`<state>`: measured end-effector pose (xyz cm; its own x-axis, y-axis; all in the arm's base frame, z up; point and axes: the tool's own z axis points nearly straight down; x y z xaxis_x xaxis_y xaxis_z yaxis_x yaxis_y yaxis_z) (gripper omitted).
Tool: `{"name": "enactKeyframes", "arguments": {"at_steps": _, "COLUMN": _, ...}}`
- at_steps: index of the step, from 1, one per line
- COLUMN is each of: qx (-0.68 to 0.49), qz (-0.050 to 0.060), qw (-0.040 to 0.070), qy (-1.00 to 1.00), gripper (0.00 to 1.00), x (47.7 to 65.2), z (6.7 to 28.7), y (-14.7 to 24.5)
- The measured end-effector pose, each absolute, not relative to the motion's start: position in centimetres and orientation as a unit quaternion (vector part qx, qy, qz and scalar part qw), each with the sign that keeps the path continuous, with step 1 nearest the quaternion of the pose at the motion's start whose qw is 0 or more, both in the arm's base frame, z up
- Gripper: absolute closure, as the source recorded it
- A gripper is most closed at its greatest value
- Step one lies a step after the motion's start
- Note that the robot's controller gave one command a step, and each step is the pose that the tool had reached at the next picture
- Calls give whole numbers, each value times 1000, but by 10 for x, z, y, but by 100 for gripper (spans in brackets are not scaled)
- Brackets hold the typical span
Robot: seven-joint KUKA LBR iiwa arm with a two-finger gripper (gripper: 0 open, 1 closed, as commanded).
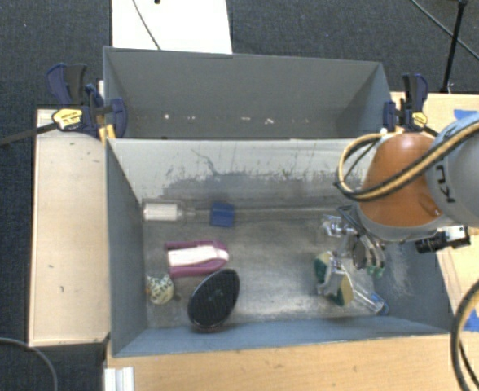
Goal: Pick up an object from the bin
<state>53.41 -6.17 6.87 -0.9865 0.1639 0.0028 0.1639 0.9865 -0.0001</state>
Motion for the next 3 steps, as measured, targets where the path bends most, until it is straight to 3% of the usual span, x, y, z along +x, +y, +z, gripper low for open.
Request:
{"name": "enactKeyframes", "arguments": {"at_steps": 1, "qx": -127, "qz": 0, "qw": 1, "qy": -992, "gripper": 0, "x": 485, "z": 73, "y": -98}}
{"name": "enactKeyframes", "arguments": {"at_steps": 2, "qx": -124, "qz": 0, "qw": -1, "qy": -992, "gripper": 100, "x": 487, "z": 73, "y": -97}}
{"name": "enactKeyframes", "arguments": {"at_steps": 3, "qx": -110, "qz": 1, "qw": -6, "qy": -994, "gripper": 100, "x": 512, "z": 209, "y": -111}}
